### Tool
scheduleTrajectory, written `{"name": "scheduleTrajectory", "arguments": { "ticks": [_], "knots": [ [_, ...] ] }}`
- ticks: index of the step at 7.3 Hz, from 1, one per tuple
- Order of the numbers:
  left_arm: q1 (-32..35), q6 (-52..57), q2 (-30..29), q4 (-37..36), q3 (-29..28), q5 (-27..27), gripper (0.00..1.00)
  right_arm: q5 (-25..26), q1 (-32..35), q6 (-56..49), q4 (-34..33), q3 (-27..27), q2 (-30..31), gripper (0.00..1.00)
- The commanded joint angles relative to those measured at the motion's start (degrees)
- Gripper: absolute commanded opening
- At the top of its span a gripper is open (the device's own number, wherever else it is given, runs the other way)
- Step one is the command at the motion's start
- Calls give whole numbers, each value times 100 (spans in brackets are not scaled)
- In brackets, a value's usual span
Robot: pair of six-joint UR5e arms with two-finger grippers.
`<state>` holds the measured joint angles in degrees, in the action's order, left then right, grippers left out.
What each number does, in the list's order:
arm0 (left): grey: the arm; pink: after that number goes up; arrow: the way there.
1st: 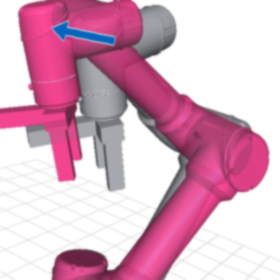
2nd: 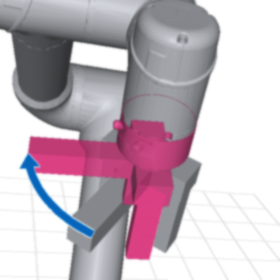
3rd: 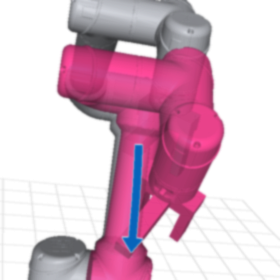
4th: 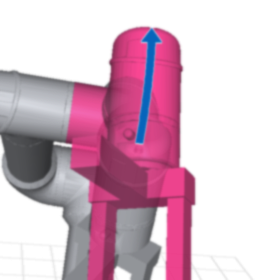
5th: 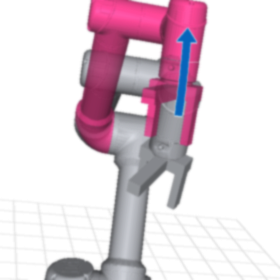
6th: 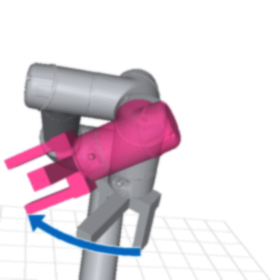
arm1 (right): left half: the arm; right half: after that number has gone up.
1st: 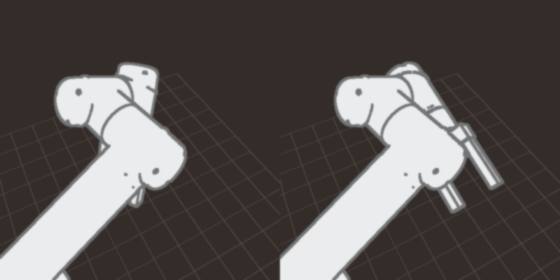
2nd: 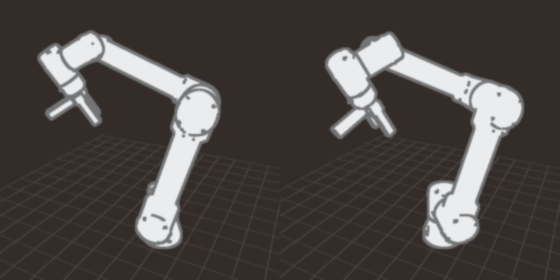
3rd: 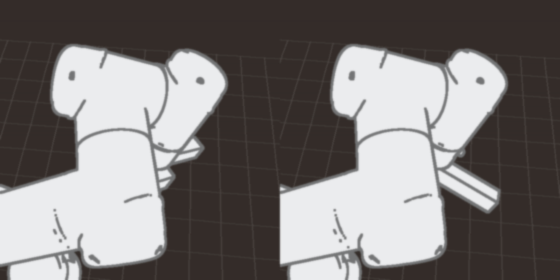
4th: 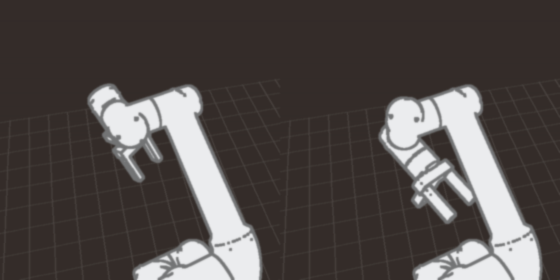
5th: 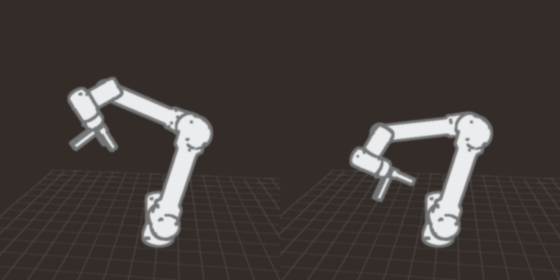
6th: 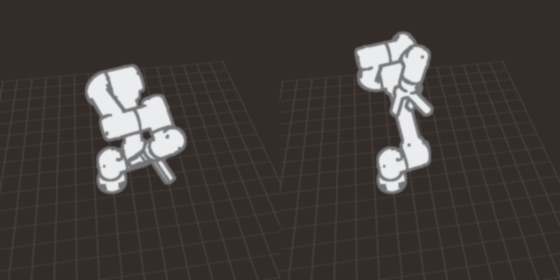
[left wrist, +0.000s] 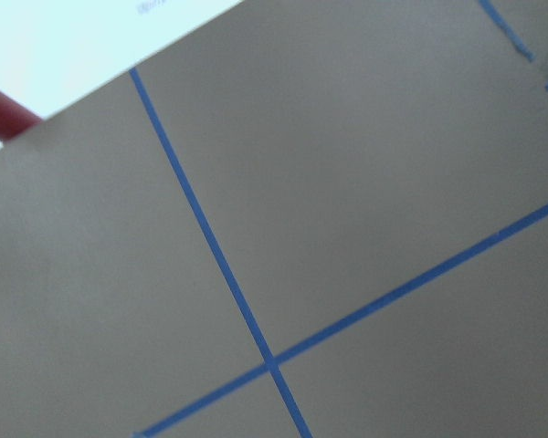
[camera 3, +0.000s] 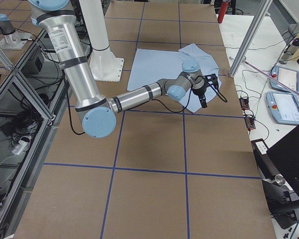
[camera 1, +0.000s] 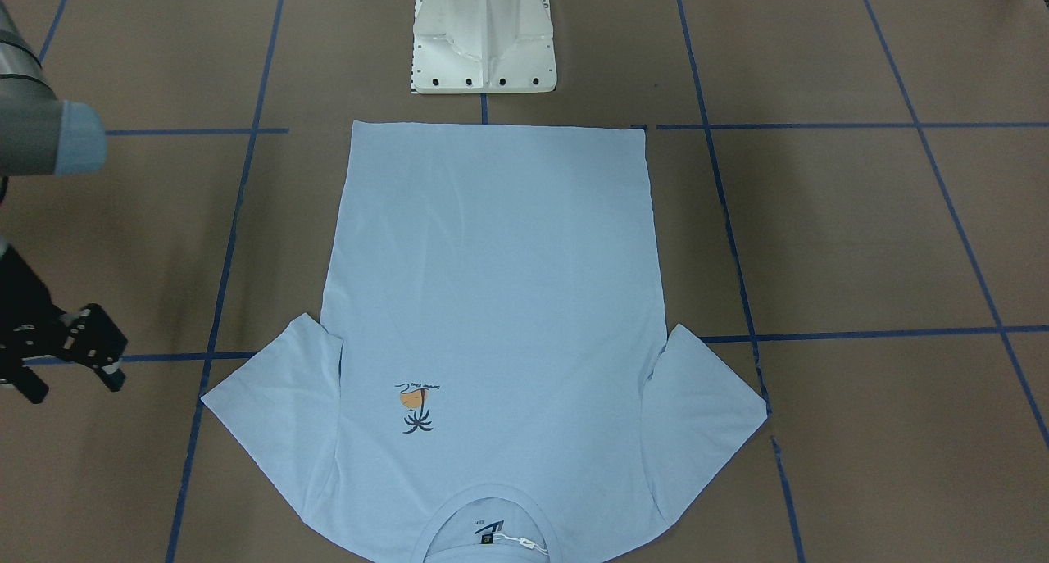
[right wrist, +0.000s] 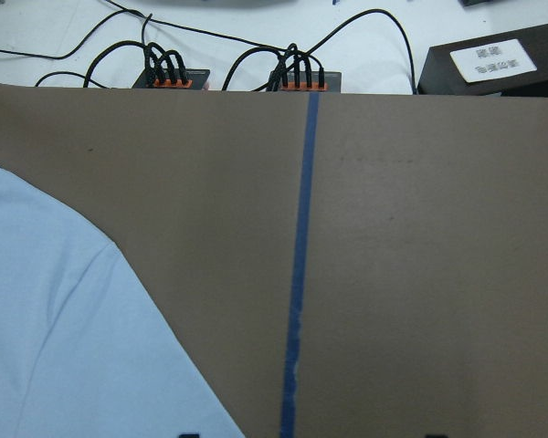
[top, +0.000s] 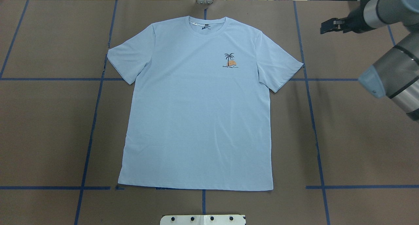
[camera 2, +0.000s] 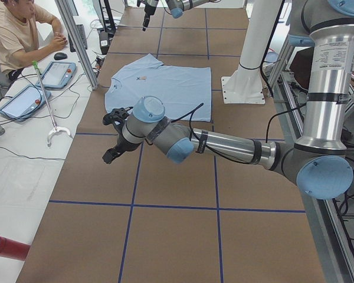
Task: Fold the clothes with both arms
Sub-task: 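Move the right gripper to the shirt sleeve nearest it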
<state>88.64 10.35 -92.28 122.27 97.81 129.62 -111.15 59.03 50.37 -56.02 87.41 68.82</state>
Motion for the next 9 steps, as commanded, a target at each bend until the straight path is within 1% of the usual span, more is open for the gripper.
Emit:
{"name": "scheduleTrajectory", "arguments": {
  "ticks": [1, 2, 4, 6, 7, 9],
  "knots": [
    [4, 2, 8, -1, 19, 1, 100, 924, -802, 859, 722, -564, -88, 52],
    [4, -6, 8, -1, 19, 1, 100, 1102, -962, 870, 889, -785, -141, 50],
    [4, 2, 25, -1, 19, 1, 100, 1157, -1042, 861, 1179, -1146, -141, 47],
    [4, 11, 52, 7, 10, 1, 100, 1218, -1147, 861, 1199, -1226, -132, 46],
    [4, 11, 52, -1, 10, 1, 100, 1366, -1209, 861, 1199, -1313, -141, 45],
    [4, 11, 52, -1, -7, 1, 100, 1368, -1218, 861, 1199, -1314, -132, 44]
  ]
}}
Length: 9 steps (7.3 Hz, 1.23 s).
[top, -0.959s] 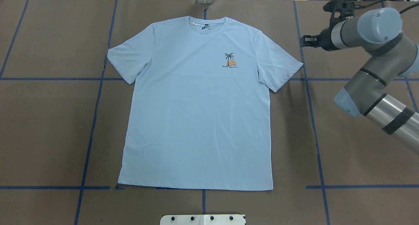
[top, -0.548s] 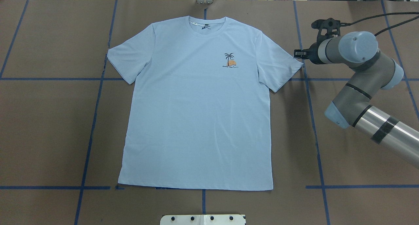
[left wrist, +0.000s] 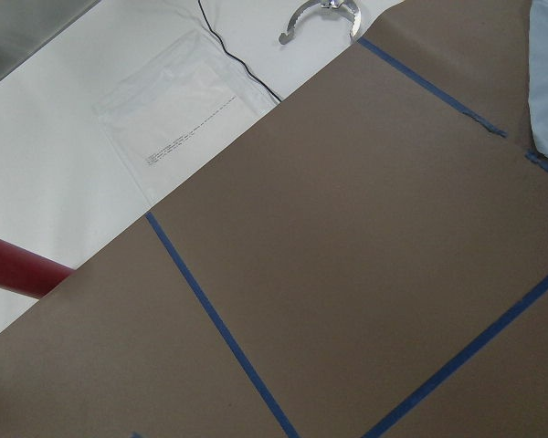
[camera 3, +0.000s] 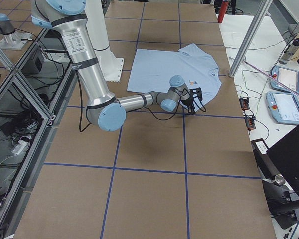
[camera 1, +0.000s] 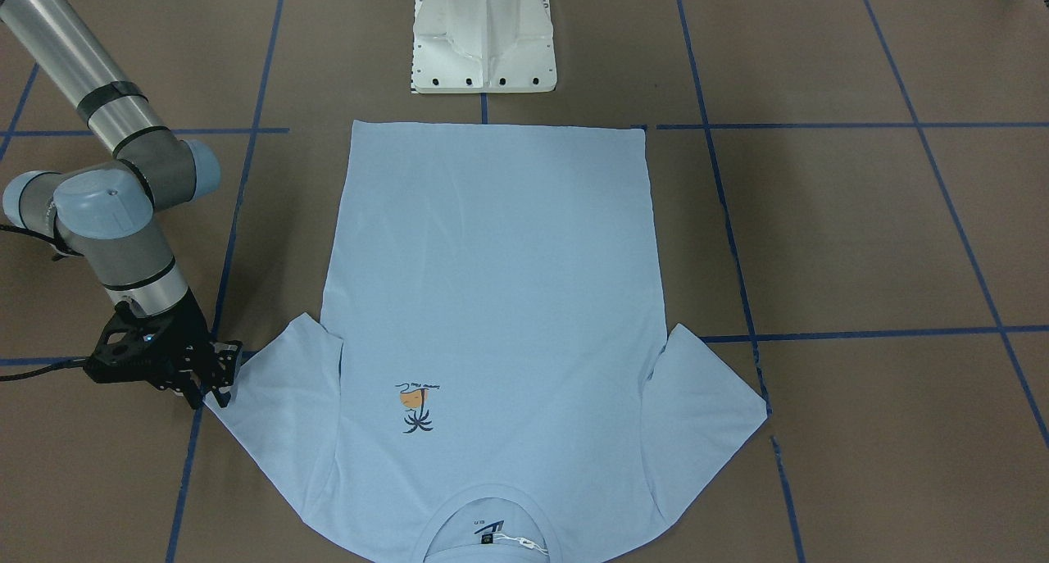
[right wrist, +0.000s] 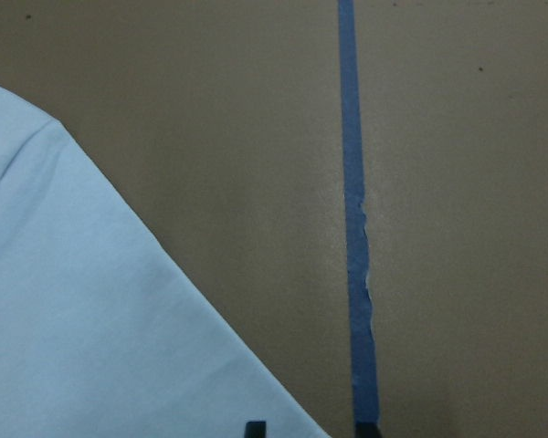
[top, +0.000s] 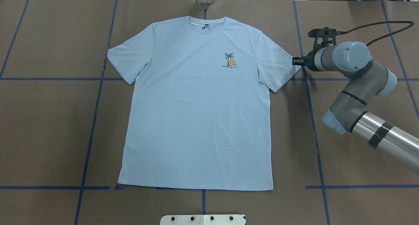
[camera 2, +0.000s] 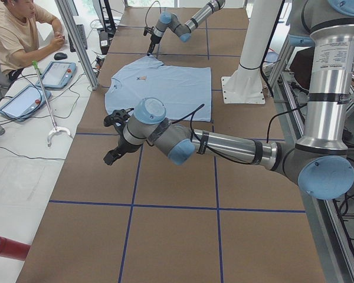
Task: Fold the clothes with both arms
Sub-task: 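Move the right gripper to the shirt sleeve nearest it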
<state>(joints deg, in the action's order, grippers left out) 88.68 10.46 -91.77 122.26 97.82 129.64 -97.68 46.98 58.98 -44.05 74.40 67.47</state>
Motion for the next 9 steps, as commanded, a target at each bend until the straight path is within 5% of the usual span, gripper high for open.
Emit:
{"name": "scheduleTrajectory", "arguments": {
  "ticks": [1, 5, 6, 7, 9],
  "knots": [
    [0, 0, 1, 8, -9, 0, 100, 21, -5, 9, 1, -13, 11, 44],
    [0, 0, 1, 8, -17, 0, 100, 30, -5, 26, 10, 13, -6, 44],
    [0, 0, 1, 8, -17, 0, 100, 30, -5, 18, 10, 13, -6, 16],
    [0, 0, 1, 8, -17, 0, 100, 30, -5, 18, 10, 22, -6, 0],
    [0, 0, 1, 8, -18, 0, 100, 21, 13, 26, -59, 162, -102, 0]
  ]
}}
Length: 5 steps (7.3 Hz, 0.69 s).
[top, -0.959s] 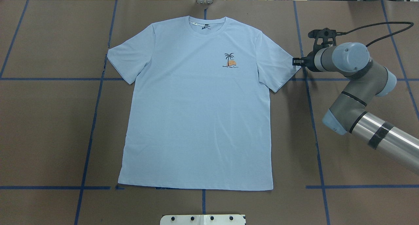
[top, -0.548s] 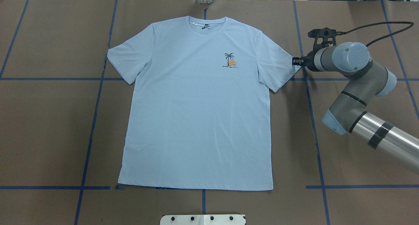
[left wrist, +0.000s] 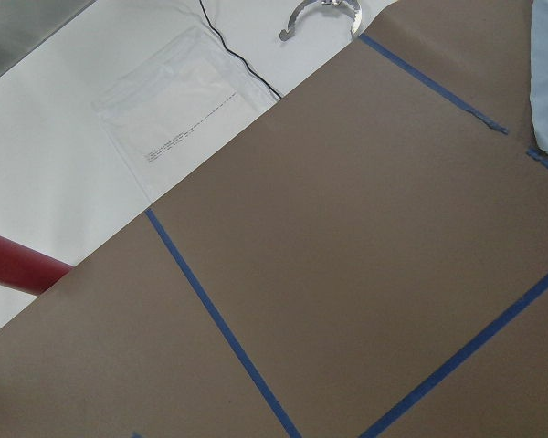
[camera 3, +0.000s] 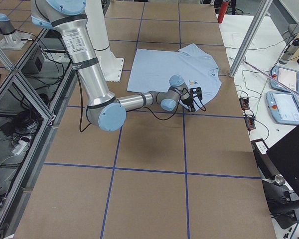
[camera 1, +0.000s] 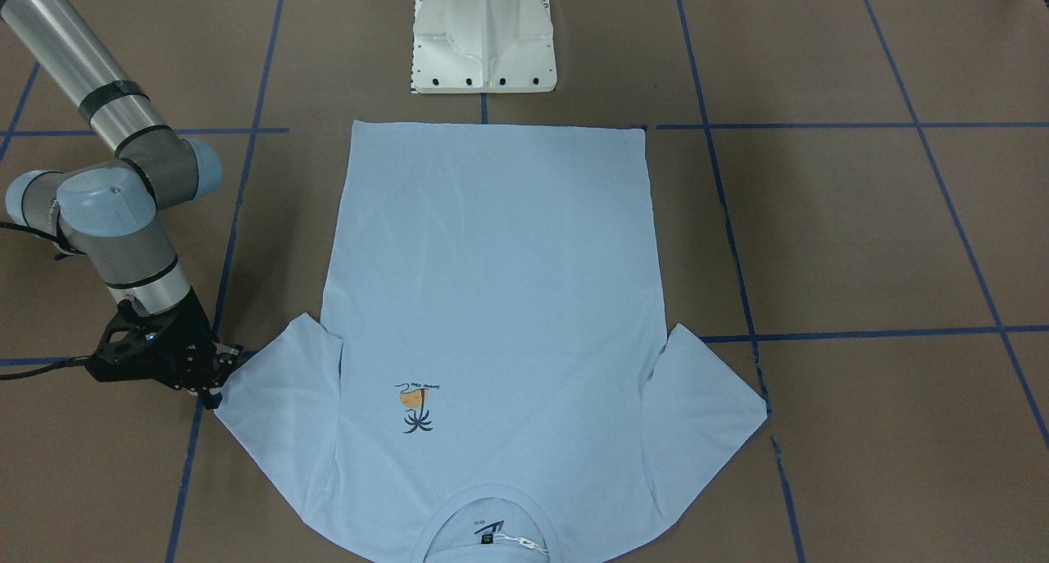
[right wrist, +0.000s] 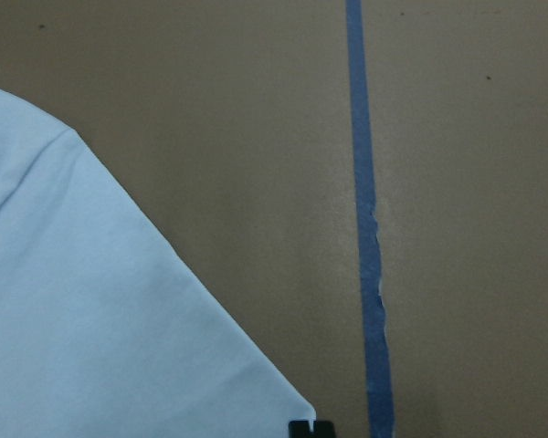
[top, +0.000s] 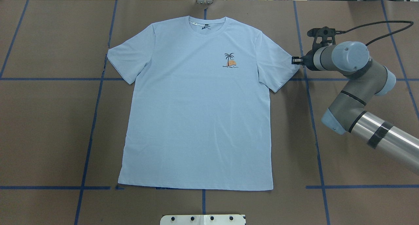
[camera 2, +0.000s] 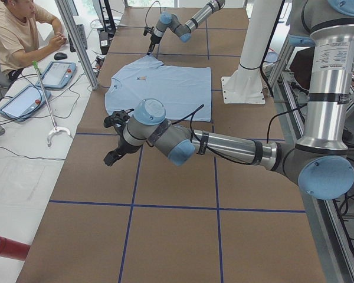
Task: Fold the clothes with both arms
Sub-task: 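Move the right gripper to the shirt sleeve nearest it, then grasp the sleeve with the right gripper and fold it over the shirt body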
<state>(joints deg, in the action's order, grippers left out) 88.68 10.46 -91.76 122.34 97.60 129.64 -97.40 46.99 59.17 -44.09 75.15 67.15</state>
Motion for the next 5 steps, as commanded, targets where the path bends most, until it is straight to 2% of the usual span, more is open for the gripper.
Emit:
{"name": "scheduleTrajectory", "arguments": {
  "ticks": [1, 3, 5],
  "knots": [
    [0, 0, 0, 0, 13, 0, 100, -7, 12, 42, -117, 113, -210, 0],
    [0, 0, 0, 0, 4, 0, 100, 150, -76, 838, -1105, 498, -745, 0],
    [0, 0, 9, 0, 4, 0, 100, 904, -689, 1419, -1356, 448, -1281, 0]
  ]
}}
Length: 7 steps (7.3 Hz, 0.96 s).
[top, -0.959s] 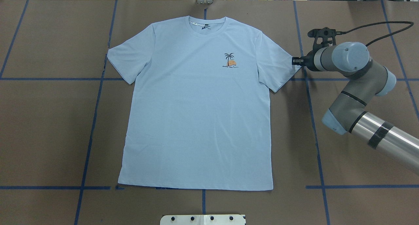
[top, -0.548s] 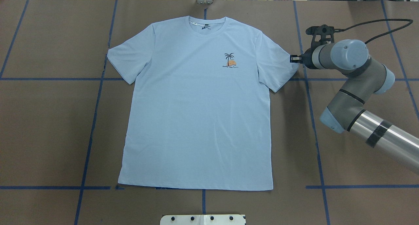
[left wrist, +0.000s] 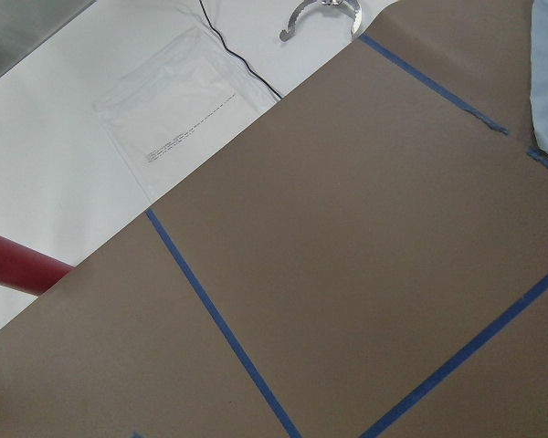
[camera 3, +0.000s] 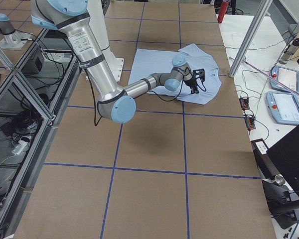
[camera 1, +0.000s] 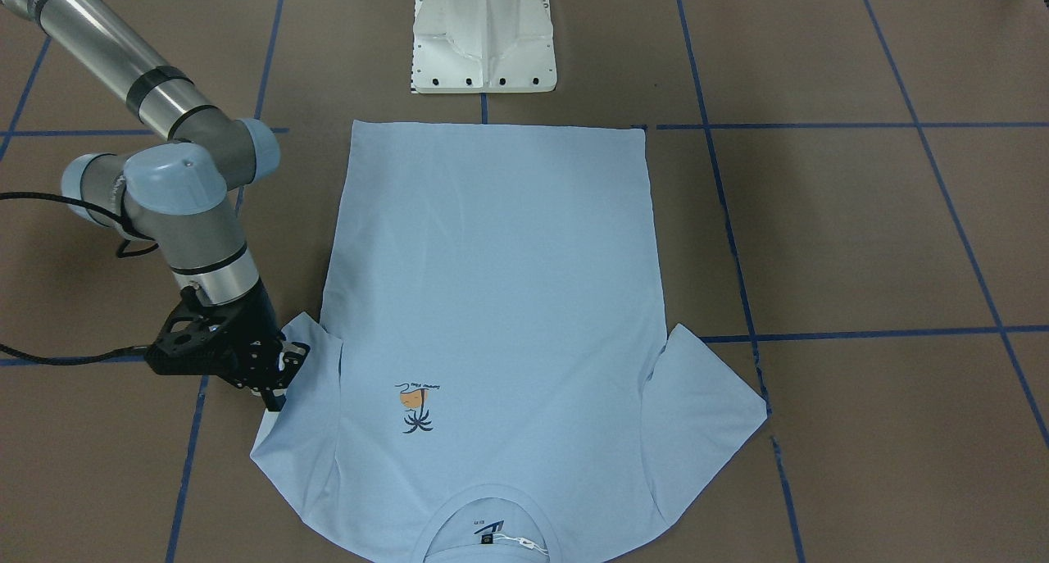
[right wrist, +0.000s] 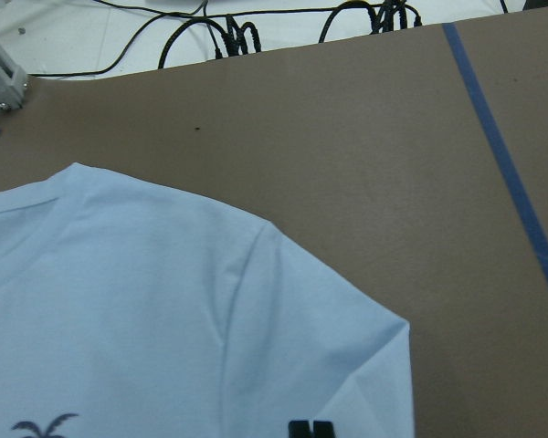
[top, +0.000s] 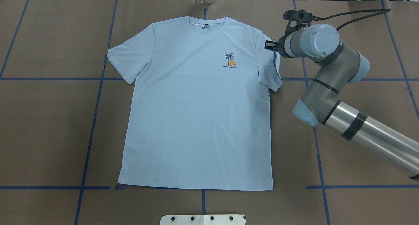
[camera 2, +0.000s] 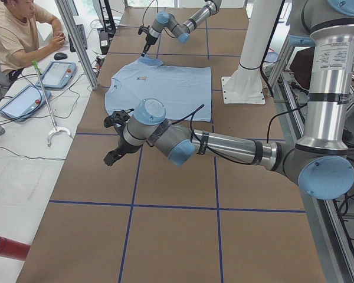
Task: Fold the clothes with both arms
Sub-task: 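Grasp the sleeve with the right gripper and fold it over the shirt body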
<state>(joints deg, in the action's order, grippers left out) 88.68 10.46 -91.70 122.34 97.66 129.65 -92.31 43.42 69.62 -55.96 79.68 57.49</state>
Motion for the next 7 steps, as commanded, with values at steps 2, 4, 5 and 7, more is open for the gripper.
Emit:
{"name": "scheduleTrajectory", "arguments": {
  "ticks": [2, 4, 5, 7],
  "knots": [
    [0, 0, 3, 0, 16, -1, 100, 1080, -877, 500, -118, -207, -580, 0],
    [9, 0, 12, 0, 16, -1, 100, 1180, -1028, 483, -126, -260, -607, 0],
    [9, -9, 12, 0, 16, -1, 100, 1207, -1029, 474, -126, -304, -616, 0],
    [0, -9, 12, 0, 16, -1, 100, 1224, -1020, 544, -126, -610, -817, 0]
  ]
}}
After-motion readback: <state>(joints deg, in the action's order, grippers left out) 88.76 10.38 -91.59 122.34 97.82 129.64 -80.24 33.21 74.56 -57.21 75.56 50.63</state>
